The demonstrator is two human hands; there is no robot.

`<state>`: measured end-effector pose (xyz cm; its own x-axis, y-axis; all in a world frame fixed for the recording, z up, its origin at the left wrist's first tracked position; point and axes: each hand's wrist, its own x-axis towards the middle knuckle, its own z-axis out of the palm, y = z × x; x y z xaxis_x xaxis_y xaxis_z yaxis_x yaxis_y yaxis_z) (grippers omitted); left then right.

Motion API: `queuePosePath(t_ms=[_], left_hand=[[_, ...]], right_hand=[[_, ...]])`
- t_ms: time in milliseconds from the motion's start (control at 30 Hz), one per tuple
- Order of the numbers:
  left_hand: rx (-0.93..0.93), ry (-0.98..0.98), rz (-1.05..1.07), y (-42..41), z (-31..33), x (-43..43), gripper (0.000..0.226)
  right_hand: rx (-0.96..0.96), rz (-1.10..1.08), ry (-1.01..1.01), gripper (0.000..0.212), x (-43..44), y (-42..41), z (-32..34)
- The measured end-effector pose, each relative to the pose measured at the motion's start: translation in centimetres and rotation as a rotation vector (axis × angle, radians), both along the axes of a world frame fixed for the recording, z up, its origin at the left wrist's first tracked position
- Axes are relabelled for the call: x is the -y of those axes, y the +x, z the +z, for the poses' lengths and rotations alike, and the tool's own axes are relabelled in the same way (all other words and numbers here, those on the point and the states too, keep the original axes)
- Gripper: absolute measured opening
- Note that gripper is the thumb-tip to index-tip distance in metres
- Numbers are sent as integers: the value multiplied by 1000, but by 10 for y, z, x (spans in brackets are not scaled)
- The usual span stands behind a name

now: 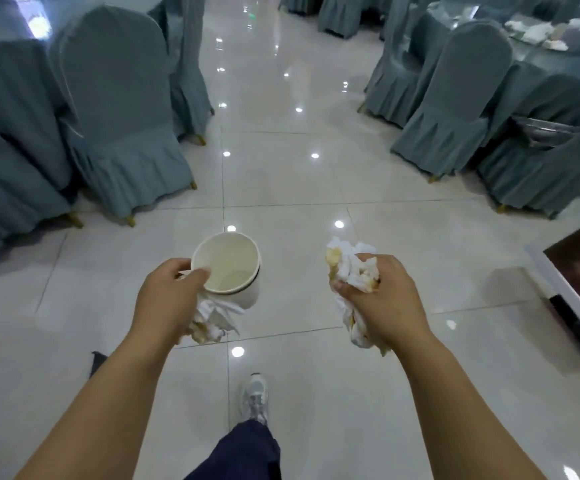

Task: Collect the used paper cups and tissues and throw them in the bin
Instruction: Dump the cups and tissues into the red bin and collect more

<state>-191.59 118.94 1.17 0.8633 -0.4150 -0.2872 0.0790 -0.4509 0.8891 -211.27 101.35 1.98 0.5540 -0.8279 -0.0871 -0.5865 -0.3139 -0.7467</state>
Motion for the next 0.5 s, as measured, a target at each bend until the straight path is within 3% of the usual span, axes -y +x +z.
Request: queuePosePath(t_ms=[67, 200, 500], left_hand=[[-10, -26, 33, 33, 0, 36, 14], [-19, -41, 57, 99, 13, 121, 10], [10, -54, 70, 207, 33, 301, 20]], right_hand=[[4, 29, -2, 30, 39, 37, 3], [17, 64, -48, 22, 127, 113, 17], [23, 48, -66, 38, 313, 226, 11]])
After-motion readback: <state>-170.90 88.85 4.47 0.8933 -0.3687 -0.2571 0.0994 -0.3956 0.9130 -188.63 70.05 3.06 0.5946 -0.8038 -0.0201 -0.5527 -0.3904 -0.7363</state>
